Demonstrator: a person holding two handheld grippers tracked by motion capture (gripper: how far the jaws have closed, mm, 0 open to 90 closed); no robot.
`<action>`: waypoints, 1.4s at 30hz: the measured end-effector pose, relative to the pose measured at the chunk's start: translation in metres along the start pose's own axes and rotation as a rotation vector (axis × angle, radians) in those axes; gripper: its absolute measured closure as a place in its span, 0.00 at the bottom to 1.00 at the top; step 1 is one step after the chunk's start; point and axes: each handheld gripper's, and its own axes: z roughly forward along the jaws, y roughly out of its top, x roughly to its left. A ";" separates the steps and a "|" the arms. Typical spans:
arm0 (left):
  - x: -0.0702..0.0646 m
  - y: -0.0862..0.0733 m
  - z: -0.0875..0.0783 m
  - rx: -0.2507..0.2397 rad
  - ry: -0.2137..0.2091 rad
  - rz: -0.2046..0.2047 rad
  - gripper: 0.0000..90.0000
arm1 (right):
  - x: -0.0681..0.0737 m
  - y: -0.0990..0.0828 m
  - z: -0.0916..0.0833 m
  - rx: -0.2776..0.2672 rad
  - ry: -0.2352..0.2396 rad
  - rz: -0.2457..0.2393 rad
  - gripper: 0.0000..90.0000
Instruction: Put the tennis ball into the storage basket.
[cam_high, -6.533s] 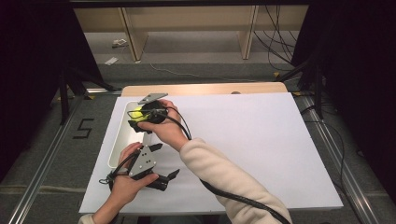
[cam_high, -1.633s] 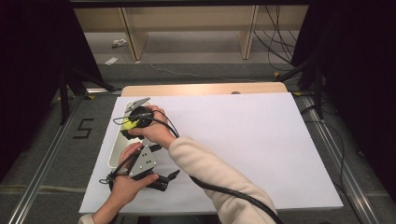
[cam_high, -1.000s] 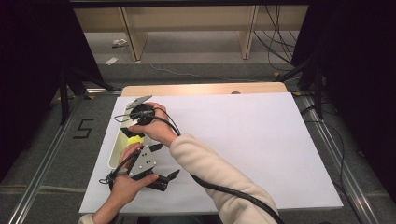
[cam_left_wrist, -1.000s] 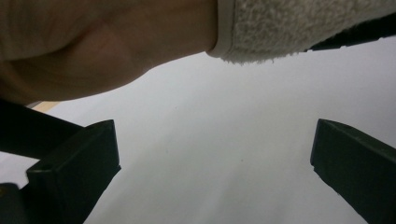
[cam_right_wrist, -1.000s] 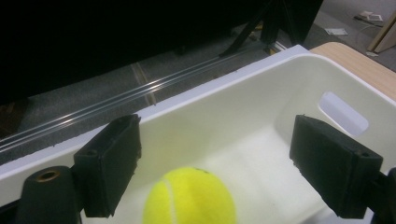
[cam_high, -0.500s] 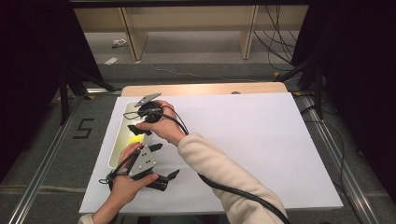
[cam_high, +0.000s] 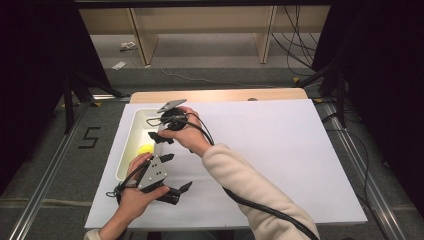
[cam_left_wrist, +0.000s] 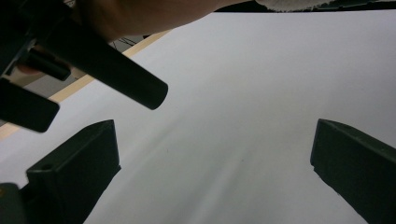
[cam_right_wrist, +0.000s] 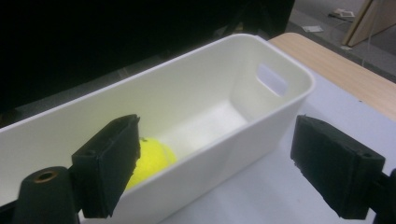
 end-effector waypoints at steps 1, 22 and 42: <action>0.000 0.000 0.000 0.000 0.000 0.000 0.01 | -0.002 -0.001 -0.002 -0.004 -0.004 0.003 0.18; 0.000 0.000 0.000 -0.001 0.003 -0.003 0.01 | -0.027 -0.024 -0.041 -0.020 -0.053 0.046 0.18; 0.000 0.000 0.000 0.000 0.005 -0.002 0.01 | -0.042 -0.050 -0.072 -0.027 -0.084 0.072 0.18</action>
